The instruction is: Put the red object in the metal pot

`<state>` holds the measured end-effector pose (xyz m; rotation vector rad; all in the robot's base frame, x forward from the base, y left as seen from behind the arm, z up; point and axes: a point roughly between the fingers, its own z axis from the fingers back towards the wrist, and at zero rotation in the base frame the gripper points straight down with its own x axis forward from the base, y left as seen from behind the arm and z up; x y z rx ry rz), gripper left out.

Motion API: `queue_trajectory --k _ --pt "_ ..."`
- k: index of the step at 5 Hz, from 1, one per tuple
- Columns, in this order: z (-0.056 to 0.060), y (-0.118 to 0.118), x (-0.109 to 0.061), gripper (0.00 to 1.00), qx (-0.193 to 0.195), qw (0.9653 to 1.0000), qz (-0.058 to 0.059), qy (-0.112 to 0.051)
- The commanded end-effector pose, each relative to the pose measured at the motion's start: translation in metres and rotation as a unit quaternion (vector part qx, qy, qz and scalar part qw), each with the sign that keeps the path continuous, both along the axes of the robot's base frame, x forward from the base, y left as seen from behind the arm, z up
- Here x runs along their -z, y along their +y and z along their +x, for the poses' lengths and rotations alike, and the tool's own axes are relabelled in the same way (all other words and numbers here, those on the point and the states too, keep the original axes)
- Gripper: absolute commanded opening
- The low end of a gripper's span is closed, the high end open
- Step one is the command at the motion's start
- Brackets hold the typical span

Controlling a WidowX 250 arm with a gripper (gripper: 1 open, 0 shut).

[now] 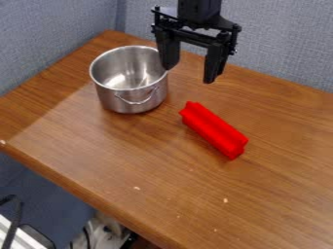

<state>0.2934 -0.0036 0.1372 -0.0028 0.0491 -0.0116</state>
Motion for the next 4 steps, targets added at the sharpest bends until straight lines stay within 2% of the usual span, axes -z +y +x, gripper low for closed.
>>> queue_trajectory --k 1,2,3,4 --pt "-0.002 0.0 0.005 1.0 -0.001 1.0 0.002 0.008" --pt "0.001 -0.006 0.013 1.0 -0.079 0.9969 0.003 -0.006" --pt "0.003 -0.01 0.019 1.0 -0.114 0.9934 0.0 -0.012" --pt "0.008 -0.015 0.025 1.0 -0.166 0.9858 -0.001 -0.028"
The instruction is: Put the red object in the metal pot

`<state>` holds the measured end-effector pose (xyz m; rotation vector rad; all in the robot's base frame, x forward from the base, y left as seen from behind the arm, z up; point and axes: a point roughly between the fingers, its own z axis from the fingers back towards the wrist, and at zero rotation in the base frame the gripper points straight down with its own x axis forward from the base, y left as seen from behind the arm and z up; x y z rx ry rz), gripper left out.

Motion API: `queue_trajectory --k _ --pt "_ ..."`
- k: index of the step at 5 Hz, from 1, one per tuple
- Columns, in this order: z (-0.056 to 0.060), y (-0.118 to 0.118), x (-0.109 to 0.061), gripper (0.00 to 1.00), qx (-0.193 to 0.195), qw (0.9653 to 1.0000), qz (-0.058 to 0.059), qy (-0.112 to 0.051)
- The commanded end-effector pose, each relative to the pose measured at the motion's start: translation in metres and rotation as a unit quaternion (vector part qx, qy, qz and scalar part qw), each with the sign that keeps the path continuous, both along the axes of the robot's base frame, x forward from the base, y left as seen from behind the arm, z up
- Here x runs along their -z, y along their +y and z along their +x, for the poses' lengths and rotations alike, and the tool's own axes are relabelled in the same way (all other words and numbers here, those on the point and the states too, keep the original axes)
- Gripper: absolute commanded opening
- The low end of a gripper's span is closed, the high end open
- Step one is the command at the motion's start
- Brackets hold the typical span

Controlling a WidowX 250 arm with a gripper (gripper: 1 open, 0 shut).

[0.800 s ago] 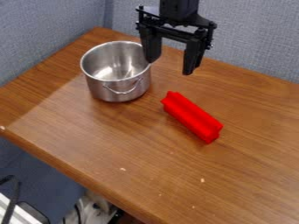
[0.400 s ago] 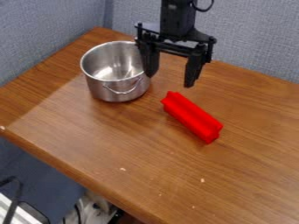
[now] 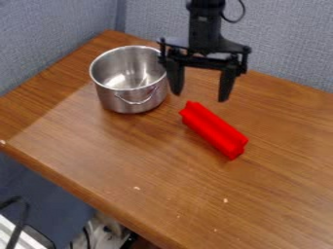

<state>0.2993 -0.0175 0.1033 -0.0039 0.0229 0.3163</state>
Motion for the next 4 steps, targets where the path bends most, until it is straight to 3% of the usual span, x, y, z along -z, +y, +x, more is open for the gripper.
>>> queue_trajectory --k 1,2,3,4 --pt "0.006 -0.01 0.004 1.0 -0.055 0.9981 0.002 -0.029" --pt "0.009 -0.016 0.017 1.0 -0.135 0.9895 0.0 -0.052" --pt "0.01 -0.022 0.026 1.0 -0.229 0.9707 -0.011 -0.073" --pt "0.01 -0.023 0.036 1.0 -0.282 0.9561 -0.011 -0.08"
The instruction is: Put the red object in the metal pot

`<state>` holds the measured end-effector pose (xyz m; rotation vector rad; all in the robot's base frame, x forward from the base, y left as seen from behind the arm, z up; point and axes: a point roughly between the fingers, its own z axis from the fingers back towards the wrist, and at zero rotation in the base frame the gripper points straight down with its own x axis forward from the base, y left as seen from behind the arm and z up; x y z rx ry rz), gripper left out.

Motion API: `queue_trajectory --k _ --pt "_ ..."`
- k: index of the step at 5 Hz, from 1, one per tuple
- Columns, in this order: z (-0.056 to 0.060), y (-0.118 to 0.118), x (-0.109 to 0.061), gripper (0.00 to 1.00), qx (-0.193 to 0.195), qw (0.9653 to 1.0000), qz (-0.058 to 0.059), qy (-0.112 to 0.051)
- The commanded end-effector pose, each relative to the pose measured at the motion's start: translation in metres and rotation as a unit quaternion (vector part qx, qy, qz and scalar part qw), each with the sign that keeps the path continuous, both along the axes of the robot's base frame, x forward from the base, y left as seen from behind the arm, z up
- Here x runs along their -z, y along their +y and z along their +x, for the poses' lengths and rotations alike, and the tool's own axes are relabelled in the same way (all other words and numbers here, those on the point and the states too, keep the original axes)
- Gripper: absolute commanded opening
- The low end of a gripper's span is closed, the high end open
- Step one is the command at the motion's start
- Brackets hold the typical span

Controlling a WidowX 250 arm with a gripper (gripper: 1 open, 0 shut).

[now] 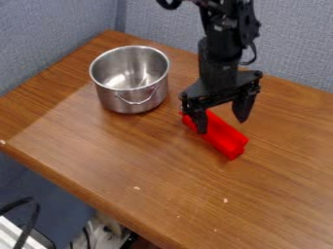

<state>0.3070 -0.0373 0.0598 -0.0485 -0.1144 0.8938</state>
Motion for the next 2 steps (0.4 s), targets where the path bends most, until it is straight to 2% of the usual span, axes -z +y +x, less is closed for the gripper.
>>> queue_trajectory --k 1,2 --pt "0.0026 -0.0021 -0.0004 1.0 -0.009 0.9998 0.001 -0.018" --pt "0.0029 -0.0012 0.0051 1.0 -0.029 0.9994 0.0 -0.021"
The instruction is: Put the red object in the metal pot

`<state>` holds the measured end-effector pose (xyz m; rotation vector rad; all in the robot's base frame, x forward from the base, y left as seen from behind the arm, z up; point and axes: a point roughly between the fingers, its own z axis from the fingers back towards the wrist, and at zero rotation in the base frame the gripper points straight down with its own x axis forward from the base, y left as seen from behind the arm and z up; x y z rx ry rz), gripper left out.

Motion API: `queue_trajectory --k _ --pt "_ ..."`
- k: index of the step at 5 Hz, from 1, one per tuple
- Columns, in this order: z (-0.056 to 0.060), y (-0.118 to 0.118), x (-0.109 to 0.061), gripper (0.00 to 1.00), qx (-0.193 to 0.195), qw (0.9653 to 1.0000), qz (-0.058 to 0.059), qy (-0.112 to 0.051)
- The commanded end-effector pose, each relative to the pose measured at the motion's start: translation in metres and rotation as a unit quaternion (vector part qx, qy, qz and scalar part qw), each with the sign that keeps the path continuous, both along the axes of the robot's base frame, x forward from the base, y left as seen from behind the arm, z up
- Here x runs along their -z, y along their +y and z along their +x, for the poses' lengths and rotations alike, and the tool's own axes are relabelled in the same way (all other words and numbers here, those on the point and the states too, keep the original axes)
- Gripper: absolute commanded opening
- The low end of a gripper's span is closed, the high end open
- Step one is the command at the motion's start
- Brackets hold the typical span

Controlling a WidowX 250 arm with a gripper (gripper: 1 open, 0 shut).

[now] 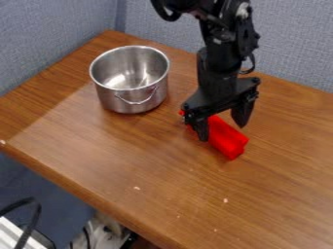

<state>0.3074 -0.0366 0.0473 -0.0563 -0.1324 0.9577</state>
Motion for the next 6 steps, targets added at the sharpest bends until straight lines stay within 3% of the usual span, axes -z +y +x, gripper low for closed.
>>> queue_trajectory --k 1,2,3,4,6 --pt "0.0027 -0.0006 -0.0044 1.0 0.0 0.9999 0.004 -0.013" --pt "0.0026 0.0009 -0.0021 0.0 0.0 0.9999 0.01 -0.012" --pt "0.0007 0.0029 -0.004 1.0 0.004 0.9997 0.022 -0.009" --pt "-0.0011 0.0045 -0.0061 0.0 0.006 0.9995 0.032 -0.003" --pt "-0.004 0.0074 -0.0118 0.0 0.008 0.9987 0.049 0.011"
